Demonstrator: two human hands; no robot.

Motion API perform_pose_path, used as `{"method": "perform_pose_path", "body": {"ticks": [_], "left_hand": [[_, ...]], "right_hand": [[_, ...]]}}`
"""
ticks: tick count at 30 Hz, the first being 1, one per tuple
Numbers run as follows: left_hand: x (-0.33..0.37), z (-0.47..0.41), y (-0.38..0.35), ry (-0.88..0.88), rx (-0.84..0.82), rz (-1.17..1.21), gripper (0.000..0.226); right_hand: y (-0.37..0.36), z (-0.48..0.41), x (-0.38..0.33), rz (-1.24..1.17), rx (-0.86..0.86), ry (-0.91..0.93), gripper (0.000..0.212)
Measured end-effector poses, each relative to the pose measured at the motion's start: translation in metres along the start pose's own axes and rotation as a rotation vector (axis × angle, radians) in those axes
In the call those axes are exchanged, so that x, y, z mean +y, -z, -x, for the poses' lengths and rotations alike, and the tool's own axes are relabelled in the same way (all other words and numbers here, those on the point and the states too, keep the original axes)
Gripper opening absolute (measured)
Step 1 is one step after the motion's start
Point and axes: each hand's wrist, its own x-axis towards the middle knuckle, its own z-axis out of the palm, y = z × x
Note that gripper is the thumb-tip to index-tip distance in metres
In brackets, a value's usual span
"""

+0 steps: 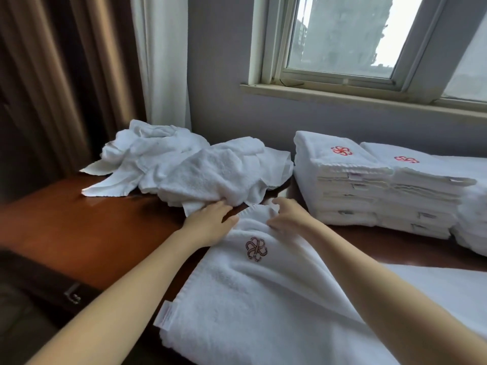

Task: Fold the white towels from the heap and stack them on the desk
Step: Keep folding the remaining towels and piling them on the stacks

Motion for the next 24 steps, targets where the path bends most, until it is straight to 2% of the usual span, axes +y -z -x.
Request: {"method": "perform_pose_path", "body": {"ticks": [2, 4, 8, 10, 12, 15, 17, 21, 24], "left_hand": [[-0.004, -0.004, -0.006, 0.014, -0.033, -0.145, 0.059], [-0.005, -0.010, -0.007, 0.040, -0.054, -0.186, 0.064], [0.001, -0.013, -0.004, 0.050, -0.040, -0.065, 0.062], [0.004, -0.009, -0.003, 0.038, 0.031, 0.064, 0.049], [0.006, -0.004, -0.003, 0.013, 0.077, 0.093, 0.028], [0.010, 0.002, 0.002, -0.005, 0.125, 0.231, 0.009], [0.016, 0.003, 0.011, 0.017, 0.186, 0.354, 0.007], [0.032, -0.003, 0.037, 0.051, 0.348, 0.401, 0.014], [0.050, -0.008, 0.056, 0.033, 0.426, 0.389, 0.013]], "right_hand": [[-0.001, -0.005, 0.001, -0.032, -0.006, -0.036, 0.056], [-0.001, -0.007, 0.002, -0.054, 0.003, -0.057, 0.050], [0.002, -0.004, 0.007, -0.057, 0.030, -0.047, 0.048], [0.007, 0.001, 0.008, -0.085, 0.071, 0.005, 0.052], [0.015, 0.006, 0.004, -0.156, 0.136, 0.088, 0.050], [0.031, 0.013, -0.006, -0.137, 0.203, 0.149, 0.022], [0.045, 0.020, -0.013, -0.082, 0.270, 0.180, 0.010], [0.079, 0.033, -0.022, -0.151, 0.419, 0.271, 0.033], [0.102, 0.043, -0.029, -0.176, 0.535, 0.344, 0.041]]}}
